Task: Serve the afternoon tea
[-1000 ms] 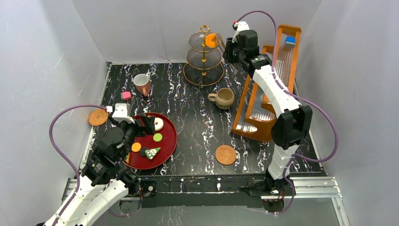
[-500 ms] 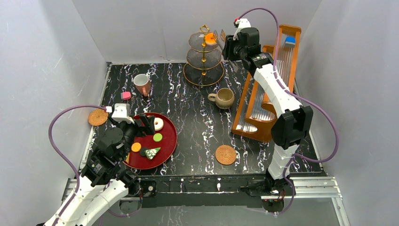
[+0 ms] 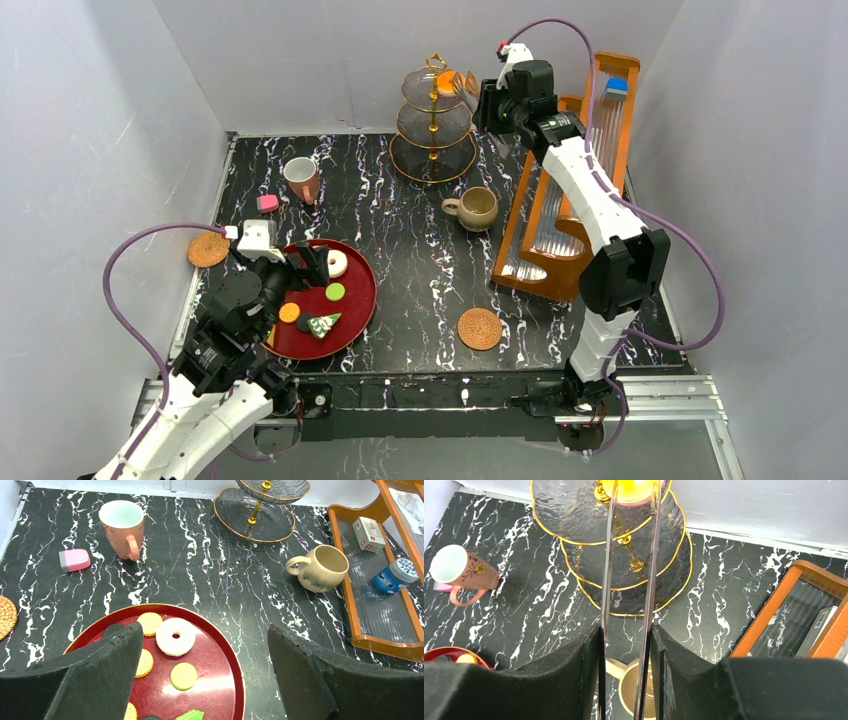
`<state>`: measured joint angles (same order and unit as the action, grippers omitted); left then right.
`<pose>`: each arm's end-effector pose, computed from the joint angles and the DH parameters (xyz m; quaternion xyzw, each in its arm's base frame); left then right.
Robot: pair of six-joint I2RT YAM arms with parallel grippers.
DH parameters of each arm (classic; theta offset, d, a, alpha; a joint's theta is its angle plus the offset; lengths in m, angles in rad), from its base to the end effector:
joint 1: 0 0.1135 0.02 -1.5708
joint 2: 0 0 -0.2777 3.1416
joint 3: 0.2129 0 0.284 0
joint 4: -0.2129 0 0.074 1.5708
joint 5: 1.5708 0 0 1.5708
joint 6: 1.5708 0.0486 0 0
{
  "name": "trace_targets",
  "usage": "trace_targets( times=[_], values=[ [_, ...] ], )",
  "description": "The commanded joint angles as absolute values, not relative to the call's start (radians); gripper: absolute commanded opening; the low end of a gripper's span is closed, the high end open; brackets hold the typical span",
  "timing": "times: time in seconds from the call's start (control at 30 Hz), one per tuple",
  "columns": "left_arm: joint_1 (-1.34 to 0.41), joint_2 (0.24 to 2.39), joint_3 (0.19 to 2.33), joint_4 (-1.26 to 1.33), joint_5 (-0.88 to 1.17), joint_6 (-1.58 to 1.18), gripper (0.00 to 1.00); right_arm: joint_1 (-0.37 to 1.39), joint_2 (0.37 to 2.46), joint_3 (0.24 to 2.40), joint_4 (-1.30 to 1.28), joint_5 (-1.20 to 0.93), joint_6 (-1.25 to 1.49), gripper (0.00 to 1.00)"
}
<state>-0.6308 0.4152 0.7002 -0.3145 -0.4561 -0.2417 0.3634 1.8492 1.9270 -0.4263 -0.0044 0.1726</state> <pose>0.1200 -0.0612 0.3577 -0.0194 0.7161 -0.1397 0.6836 0.4520 0.1721 0.4200 -0.0793 0.8151 0.1537 0.5528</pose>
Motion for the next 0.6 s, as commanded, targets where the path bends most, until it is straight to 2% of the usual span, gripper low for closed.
trace_targets(
  times=[0.0,0.57],
  values=[
    [-0.635,0.413,0.702,-0.295,-0.476,-0.233,0.92,0.359,1.721,1.918,-0.405,-0.047,0.18,0.47],
    [-0.635,0.421,0.705,-0.298,-0.473,-0.232,0.92,0.39,1.394,1.56,-0.411,-0.158,0.28,0.45]
  ],
)
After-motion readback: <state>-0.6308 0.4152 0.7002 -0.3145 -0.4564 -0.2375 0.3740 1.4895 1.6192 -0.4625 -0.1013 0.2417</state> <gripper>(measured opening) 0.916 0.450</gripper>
